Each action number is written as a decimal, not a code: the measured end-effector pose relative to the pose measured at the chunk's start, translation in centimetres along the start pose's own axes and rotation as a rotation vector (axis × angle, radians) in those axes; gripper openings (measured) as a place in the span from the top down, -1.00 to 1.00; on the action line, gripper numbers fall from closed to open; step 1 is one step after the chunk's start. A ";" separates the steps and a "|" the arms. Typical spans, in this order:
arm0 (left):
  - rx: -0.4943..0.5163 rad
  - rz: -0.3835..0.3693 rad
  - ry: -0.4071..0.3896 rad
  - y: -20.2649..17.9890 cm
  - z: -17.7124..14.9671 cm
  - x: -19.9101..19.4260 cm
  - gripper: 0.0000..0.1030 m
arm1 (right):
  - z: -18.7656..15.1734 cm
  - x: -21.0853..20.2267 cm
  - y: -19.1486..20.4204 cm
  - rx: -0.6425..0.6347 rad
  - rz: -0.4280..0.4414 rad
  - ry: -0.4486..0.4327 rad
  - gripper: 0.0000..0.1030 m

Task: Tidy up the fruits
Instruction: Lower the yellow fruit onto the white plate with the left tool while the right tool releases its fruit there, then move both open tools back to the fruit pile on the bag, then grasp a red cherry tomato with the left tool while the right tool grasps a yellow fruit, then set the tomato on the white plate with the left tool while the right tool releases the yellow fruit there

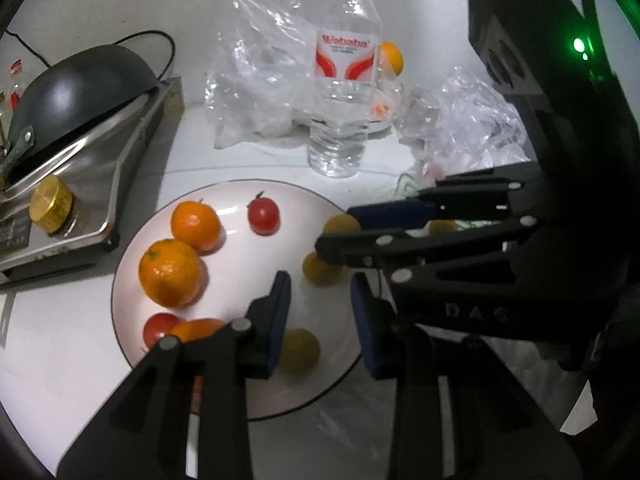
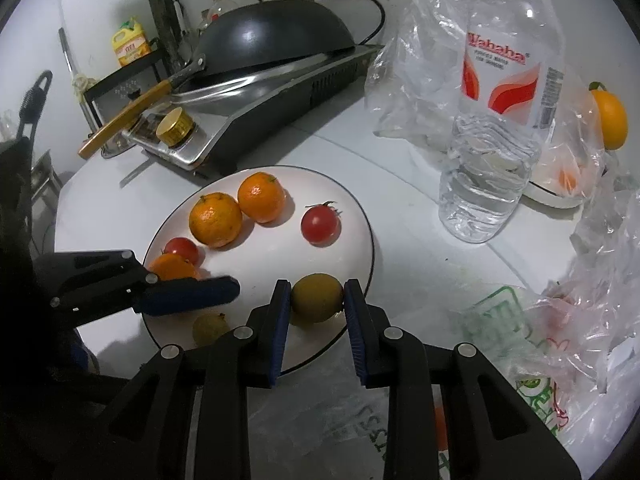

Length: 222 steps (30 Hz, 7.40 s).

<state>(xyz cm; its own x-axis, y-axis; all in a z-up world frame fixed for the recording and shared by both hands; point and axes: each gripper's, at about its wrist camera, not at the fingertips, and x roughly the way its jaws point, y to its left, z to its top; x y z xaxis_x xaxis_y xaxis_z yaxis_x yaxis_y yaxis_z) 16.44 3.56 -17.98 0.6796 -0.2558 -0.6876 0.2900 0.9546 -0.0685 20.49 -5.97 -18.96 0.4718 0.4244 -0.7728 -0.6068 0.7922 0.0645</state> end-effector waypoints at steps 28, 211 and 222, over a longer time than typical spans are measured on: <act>0.021 0.016 -0.044 -0.3 -1.3 -3.2 0.37 | -1.2 -4.1 2.1 -0.016 -0.040 -0.047 0.44; 0.018 0.150 0.006 3.3 0.7 0.5 0.44 | -0.2 -0.1 0.7 -0.020 0.034 -0.007 0.46; 0.006 0.148 0.027 3.0 1.0 1.6 0.41 | -0.3 0.7 0.2 -0.017 0.052 0.007 0.46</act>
<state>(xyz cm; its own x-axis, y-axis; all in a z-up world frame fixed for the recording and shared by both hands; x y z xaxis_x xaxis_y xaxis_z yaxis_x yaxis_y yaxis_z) 19.07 5.90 -18.58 0.6968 -0.1075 -0.7092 0.1916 0.9807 0.0395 20.56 -5.65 -19.68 0.4347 0.4618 -0.7732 -0.6411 0.7616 0.0945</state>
